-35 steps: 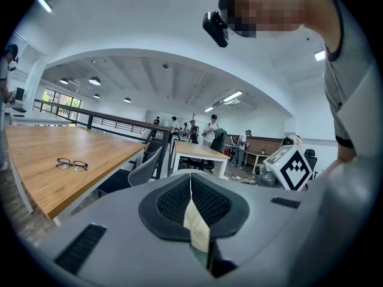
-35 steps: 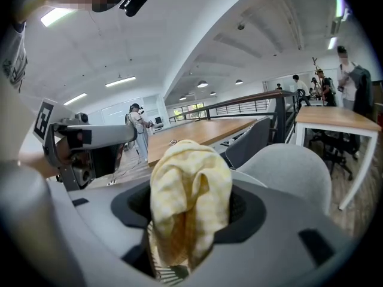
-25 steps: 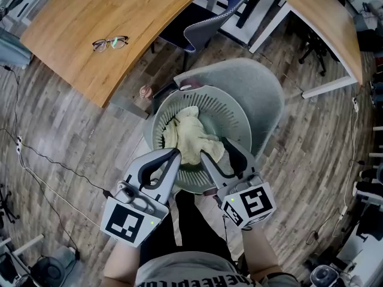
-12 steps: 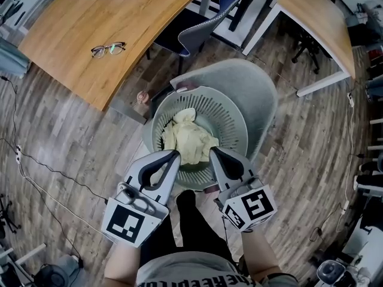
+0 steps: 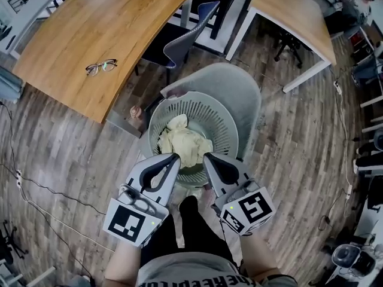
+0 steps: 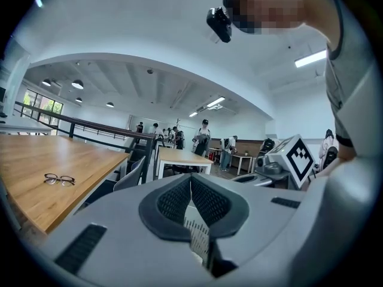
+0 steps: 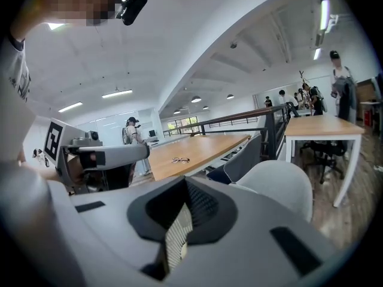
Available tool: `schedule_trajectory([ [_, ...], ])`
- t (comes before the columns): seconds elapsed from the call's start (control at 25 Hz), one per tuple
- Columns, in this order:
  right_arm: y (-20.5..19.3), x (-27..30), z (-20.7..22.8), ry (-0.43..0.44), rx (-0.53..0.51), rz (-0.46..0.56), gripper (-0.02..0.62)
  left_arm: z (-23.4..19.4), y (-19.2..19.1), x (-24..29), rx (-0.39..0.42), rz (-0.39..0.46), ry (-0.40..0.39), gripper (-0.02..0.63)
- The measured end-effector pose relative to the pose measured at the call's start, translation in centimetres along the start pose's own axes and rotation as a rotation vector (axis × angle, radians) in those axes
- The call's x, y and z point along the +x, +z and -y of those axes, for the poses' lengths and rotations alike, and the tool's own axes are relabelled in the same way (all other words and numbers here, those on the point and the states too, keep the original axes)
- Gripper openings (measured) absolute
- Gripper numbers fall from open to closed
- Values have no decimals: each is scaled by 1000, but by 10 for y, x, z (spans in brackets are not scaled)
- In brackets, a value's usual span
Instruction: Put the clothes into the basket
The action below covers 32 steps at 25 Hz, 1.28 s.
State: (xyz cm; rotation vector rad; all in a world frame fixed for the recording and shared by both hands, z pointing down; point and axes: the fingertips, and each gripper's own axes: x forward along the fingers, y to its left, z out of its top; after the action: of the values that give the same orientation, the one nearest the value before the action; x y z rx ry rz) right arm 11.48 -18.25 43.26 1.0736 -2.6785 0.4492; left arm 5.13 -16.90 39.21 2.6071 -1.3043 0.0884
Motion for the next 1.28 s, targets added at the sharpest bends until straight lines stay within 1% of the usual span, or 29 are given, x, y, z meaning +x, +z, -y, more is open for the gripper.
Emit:
schedule_trajectory([
  [0.44,32,-34,-33,-75,-37,80,9,30,24,-15,54,31,-129,15],
  [0.64,43,-48,-46,-111,-50,112,9,42,36,-21,84,72,-182,15],
  [0.8,51,-59,-56,-141,-68,135,9,50,39,-28,97,70,-226,15],
  [0.96,59,-69,-67,-167,-82,160,9,58,43,-35,111,69,-263,15],
  [1.12,67,-77,-78,-190,-95,186,9,63,50,-41,140,96,-290,15],
  [1.28,72,-84,-87,-207,-103,210,9,68,54,-47,156,97,-313,15],
])
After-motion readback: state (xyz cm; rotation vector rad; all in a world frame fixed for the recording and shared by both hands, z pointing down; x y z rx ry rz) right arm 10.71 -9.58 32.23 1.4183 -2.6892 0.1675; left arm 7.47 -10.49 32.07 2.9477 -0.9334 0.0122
